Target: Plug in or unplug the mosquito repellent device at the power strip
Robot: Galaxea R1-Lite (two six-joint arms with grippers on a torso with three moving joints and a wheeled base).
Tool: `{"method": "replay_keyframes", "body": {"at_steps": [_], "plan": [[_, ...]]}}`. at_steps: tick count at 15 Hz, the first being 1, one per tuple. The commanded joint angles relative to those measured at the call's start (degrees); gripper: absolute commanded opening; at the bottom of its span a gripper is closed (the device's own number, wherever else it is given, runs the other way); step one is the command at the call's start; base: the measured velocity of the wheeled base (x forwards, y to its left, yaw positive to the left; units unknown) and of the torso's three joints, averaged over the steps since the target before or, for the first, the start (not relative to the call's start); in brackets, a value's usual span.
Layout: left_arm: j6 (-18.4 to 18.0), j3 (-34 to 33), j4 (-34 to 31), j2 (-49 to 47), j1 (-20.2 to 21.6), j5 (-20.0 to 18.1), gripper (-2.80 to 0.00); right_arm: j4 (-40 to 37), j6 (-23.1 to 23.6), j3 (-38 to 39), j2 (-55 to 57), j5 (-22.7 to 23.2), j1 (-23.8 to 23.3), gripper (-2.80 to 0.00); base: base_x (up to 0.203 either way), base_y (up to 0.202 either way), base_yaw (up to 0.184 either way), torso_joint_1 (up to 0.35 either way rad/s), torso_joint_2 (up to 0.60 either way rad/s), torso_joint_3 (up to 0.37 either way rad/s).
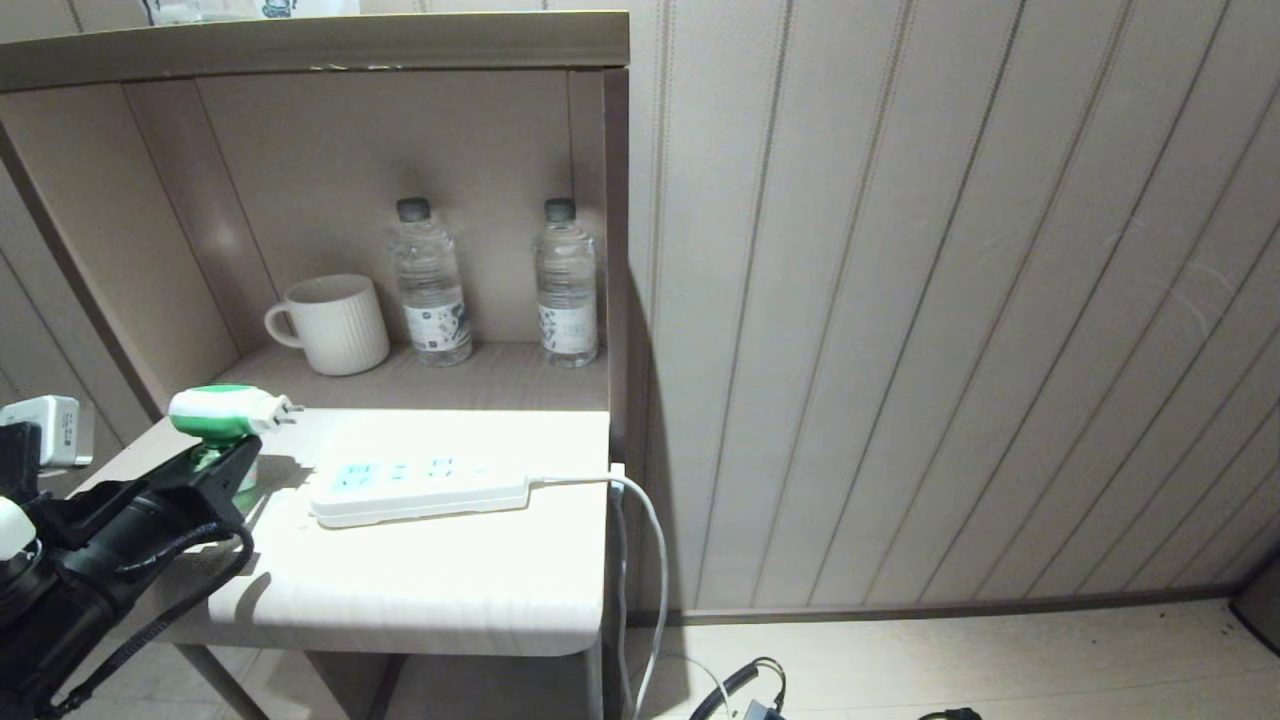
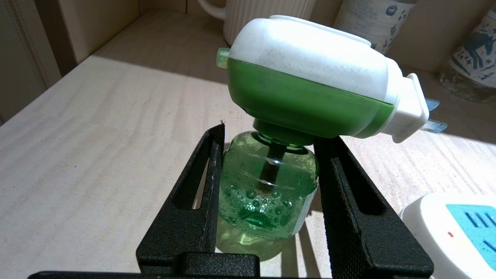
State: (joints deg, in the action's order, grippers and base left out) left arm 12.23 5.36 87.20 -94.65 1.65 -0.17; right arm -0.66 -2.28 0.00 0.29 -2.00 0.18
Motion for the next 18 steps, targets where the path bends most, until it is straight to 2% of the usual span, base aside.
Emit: {"method": "replay_keyframes", "body": {"at_steps": [1, 14, 17, 18], "plan": [[0.2, -0.6, 2.8, -1.5, 0.0, 0.0, -2.8, 0.0, 0.0, 0.0, 0.1, 0.0, 0.0, -2.8, 0.0, 0.0, 0.0, 0.0, 0.0, 0.0], [1.0, -1.3, 2.8, -1.1, 0.0, -0.2, -2.8, 0.0, 0.0, 0.0, 0.1, 0.0, 0.0, -2.8, 0.0, 0.0, 0.0, 0.0, 0.0, 0.0], [0.8, -2.2, 2.8, -0.9, 0.0, -4.6, -2.8, 0.0, 0.0, 0.0, 0.1, 0.0, 0.0, -2.8, 0.0, 0.0, 0.0, 0.0, 0.0, 0.0], [0.8, -2.0, 2.8, -1.1, 0.0, -4.7, -2.8, 0.0, 0.0, 0.0, 0.1, 0.0, 0.0, -2.8, 0.0, 0.0, 0.0, 0.0, 0.0, 0.0]]}}
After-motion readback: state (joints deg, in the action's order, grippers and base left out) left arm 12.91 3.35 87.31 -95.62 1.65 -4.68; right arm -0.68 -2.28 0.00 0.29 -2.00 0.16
